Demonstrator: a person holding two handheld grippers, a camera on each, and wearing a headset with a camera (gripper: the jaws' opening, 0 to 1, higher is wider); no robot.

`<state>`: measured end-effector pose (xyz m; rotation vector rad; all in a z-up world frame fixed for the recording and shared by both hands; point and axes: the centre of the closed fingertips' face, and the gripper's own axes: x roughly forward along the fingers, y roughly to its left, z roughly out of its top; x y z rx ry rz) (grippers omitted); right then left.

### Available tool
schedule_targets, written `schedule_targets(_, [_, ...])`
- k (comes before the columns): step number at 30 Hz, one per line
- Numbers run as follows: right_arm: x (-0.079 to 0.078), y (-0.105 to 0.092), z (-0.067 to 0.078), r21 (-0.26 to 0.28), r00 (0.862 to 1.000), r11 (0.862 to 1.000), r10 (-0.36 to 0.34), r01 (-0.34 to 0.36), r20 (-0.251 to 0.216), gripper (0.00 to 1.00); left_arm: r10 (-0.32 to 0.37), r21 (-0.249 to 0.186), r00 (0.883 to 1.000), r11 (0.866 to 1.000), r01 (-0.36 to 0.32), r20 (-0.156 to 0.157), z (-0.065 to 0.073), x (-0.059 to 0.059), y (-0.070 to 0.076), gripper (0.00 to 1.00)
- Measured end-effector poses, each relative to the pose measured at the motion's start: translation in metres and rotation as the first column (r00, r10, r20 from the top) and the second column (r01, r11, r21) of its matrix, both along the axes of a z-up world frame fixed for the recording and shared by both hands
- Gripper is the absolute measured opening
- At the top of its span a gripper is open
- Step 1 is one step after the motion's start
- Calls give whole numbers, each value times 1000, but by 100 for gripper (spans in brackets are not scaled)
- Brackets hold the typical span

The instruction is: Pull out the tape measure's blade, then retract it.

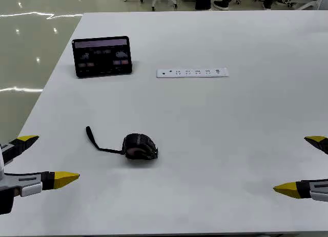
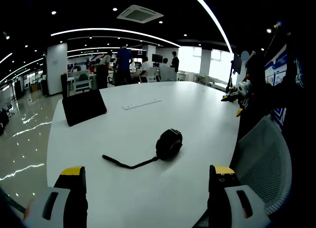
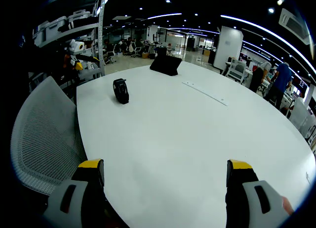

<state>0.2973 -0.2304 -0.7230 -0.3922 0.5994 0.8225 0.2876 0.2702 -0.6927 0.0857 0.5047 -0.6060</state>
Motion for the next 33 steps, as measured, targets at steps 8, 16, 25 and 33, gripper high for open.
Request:
schedule_targets(8, [0, 0, 1, -1, 1000, 1000, 0, 0, 4, 100, 3, -3, 1000, 1000, -3, -1, 0, 0, 1, 100])
schedule_targets(16, [1, 0, 2, -1, 1000, 1000, -1, 1, 15, 100, 8, -3, 1000, 1000, -8, -3, 1, 0, 3, 100])
schedule_targets(25, [3, -2, 4, -10, 1000, 1000, -3, 3, 23, 100, 5, -3, 1000, 1000, -5, 2, 2, 2, 4, 100])
schedule_targets(33, [5, 2, 6, 2, 999, 1000, 8, -8, 32, 100, -10, -13, 1000, 1000, 10, 11, 3, 5, 1, 100])
